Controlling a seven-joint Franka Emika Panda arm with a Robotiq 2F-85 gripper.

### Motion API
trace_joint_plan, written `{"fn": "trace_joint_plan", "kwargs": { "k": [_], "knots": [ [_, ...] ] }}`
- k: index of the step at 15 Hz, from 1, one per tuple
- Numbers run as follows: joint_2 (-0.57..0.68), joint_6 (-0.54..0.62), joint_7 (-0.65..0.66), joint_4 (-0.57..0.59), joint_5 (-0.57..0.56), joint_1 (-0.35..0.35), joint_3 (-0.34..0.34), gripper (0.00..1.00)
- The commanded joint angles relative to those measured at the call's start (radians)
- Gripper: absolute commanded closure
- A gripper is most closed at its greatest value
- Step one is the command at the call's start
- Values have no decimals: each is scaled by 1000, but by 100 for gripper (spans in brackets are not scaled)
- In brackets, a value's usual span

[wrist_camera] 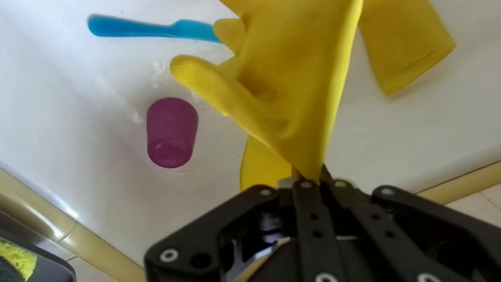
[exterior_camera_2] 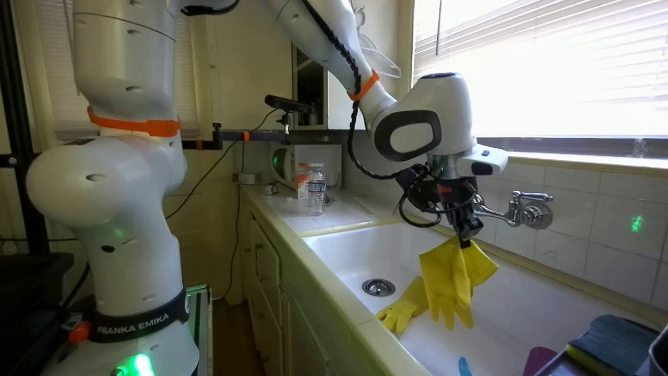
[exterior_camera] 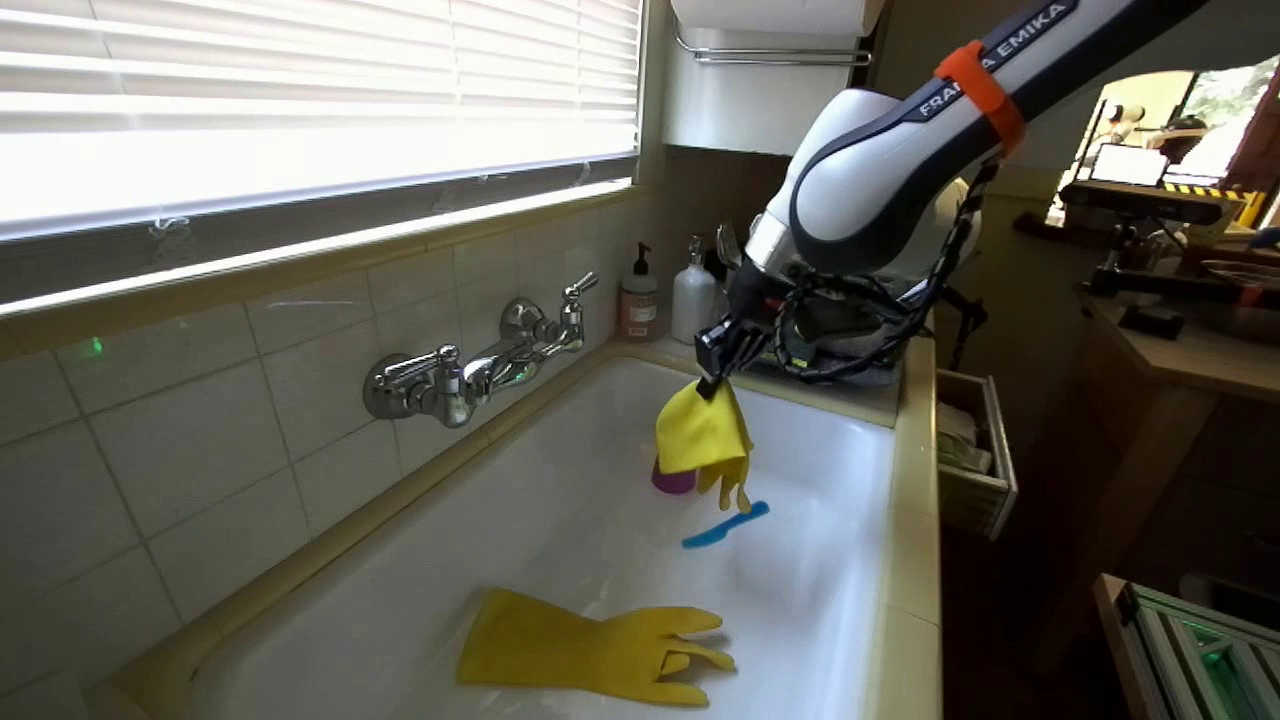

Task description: Remove the right glove from the sink

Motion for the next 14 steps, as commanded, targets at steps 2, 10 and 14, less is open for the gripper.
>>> {"fn": "trace_joint_plan", "kwargs": {
  "k": [2,10,14],
  "knots": [
    [-143,8,56,-128,9,64,-46,100],
    [-320,2,174,-284,39,129,-76,100],
    [-420,-16,169,-356,115,187,-97,100]
  ]
}}
